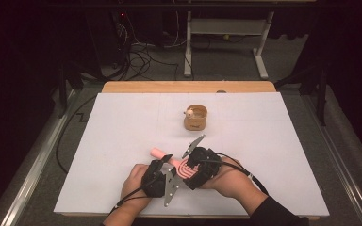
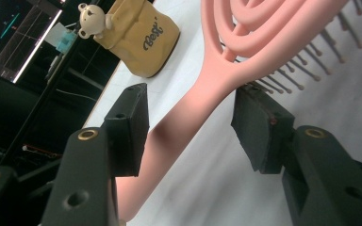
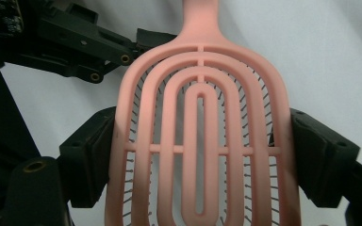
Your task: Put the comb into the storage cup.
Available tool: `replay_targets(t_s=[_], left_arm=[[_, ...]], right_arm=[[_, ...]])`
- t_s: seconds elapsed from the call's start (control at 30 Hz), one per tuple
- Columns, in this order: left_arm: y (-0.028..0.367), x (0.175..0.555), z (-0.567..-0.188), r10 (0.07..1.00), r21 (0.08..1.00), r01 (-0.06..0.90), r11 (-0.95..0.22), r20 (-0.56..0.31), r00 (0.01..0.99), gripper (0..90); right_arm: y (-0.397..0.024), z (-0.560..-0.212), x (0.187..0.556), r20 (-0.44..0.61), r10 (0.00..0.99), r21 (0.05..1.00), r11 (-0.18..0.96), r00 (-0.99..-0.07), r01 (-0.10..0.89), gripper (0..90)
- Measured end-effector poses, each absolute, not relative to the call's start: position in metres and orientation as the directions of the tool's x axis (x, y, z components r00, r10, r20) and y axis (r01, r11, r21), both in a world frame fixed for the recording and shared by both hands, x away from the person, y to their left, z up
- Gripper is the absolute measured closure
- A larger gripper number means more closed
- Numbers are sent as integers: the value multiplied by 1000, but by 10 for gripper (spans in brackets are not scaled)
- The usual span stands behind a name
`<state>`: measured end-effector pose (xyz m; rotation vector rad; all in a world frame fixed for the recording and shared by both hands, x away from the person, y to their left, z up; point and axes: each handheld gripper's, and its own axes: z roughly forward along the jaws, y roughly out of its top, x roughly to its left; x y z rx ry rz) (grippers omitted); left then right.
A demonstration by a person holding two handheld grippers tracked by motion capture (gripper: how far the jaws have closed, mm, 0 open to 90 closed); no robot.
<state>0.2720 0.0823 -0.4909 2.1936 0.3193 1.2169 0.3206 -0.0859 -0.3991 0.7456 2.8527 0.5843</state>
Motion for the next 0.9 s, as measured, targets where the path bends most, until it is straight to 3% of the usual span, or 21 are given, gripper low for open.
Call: replay_targets(t_s=[0.73, 0.77, 0.9], left_arm=[[80, 271, -491, 448, 567, -94, -818, 732, 514, 462], [80, 270, -491, 445, 565, -99, -819, 735, 511, 527], [80, 268, -491, 435, 557, -120, -822, 750, 499, 565]], right_arm=[[-84, -393, 320, -38, 493, 413, 800, -869, 436, 203], [-84, -393, 320, -40, 491, 408, 803, -870, 434, 203], [-83, -392, 320, -38, 491, 402, 805, -870, 437, 202]])
